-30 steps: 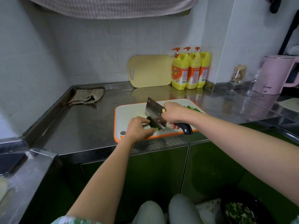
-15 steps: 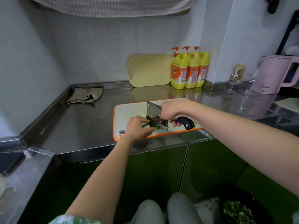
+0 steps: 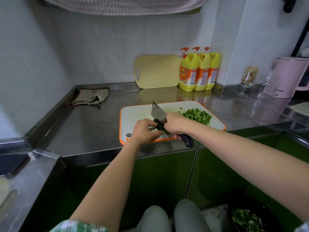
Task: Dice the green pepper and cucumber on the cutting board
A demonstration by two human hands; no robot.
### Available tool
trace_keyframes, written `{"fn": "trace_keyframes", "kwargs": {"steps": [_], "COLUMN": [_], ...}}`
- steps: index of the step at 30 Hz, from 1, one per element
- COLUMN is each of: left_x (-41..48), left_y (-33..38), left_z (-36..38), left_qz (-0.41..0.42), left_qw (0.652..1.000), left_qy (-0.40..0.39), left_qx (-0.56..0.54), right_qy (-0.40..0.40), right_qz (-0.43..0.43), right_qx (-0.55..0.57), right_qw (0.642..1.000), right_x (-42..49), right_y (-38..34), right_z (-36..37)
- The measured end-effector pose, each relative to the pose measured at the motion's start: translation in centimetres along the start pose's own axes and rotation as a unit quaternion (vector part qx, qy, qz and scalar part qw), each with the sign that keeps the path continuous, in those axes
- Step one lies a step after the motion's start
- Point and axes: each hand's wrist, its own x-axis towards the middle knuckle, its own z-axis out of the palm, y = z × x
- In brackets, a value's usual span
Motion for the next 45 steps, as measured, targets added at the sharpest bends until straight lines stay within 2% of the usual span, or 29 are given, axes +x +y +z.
{"fn": "trace_keyframes", "kwargs": {"steps": [8, 17, 26, 31, 40, 45], "left_x": [-0.1, -0.1, -0.5, -0.7, -1.7, -1.8], "left_y": [0.0, 0.4, 0.6, 0.8, 1.8, 2.1], "left_z": [0.1, 0.3, 0.4, 0.3, -0.3, -0.4], "left_qz": [-0.011, 0.010, -0.003, 0.027, 0.047, 0.045], "left_qw": [1.000, 0.998, 0.998, 0.998, 0.994, 0.996], "left_qy": [0.004, 0.026, 0.058, 0.049, 0.089, 0.065], "left_qx": [-0.005, 0.051, -0.016, 0.039, -0.046, -0.050], "right_qy": [0.047, -0.007, -0.015, -0.019, -0.039, 0.000], "right_qz": [-0.017, -0.010, -0.019, -0.015, -0.028, -0.027], "right_qx": [0.082, 0.032, 0.052, 0.043, 0.088, 0.090], "right_qw": [0.995, 0.999, 0.998, 0.999, 0.995, 0.996], "right_x": [1.2, -0.7, -0.4, -0.2, -0.1, 0.6], "right_y": [0.8, 1.7, 1.6, 1.9, 1.5, 2.0], "right_z": [-0.4, -2.3, -2.3, -2.1, -1.7, -2.3]}}
